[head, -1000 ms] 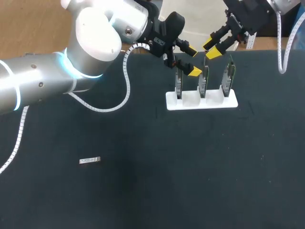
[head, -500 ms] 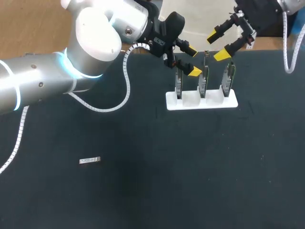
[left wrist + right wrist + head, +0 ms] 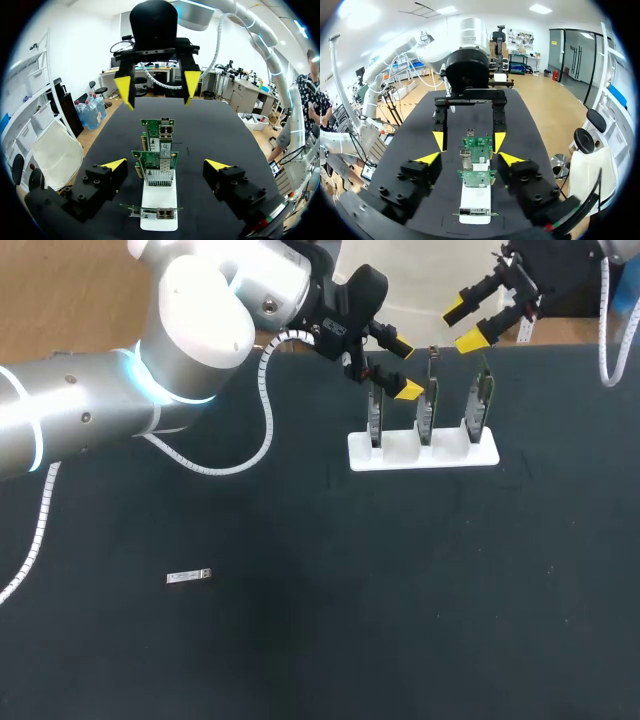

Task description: Pick up the optical module with the left hand, and insert it into the network port with the right hand.

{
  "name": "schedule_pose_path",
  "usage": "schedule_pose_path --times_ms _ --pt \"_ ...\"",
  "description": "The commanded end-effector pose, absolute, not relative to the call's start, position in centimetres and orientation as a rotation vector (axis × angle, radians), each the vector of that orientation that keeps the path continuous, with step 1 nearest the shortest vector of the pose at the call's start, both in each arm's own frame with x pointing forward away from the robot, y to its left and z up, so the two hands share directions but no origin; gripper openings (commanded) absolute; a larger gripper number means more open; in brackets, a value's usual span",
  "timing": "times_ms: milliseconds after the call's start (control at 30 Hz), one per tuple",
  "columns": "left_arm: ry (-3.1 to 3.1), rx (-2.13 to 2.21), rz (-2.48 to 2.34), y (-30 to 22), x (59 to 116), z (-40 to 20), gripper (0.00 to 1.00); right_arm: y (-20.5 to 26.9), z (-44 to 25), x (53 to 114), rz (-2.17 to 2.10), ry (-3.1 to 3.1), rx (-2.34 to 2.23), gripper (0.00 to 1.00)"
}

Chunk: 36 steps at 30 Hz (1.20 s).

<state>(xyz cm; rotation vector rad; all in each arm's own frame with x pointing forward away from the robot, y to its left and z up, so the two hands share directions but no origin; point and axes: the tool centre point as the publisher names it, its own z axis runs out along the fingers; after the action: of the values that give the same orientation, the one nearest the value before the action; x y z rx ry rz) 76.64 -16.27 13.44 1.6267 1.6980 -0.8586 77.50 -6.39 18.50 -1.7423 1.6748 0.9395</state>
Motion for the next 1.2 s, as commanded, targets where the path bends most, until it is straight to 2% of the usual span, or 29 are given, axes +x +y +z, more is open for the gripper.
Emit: schedule_pose_path --times_ms 33,1200 --pt "1.698 1.629 -0.858 -16.3 76.7 13.4 1.0 -6.1 18.7 77.1 0.922 1.669 -1.739 0.0" --pt "1.698 1.629 -0.858 -16.3 76.7 13.4 1.0 -3.6 17.9 77.5 0.927 1.674 -1.765 0.0"
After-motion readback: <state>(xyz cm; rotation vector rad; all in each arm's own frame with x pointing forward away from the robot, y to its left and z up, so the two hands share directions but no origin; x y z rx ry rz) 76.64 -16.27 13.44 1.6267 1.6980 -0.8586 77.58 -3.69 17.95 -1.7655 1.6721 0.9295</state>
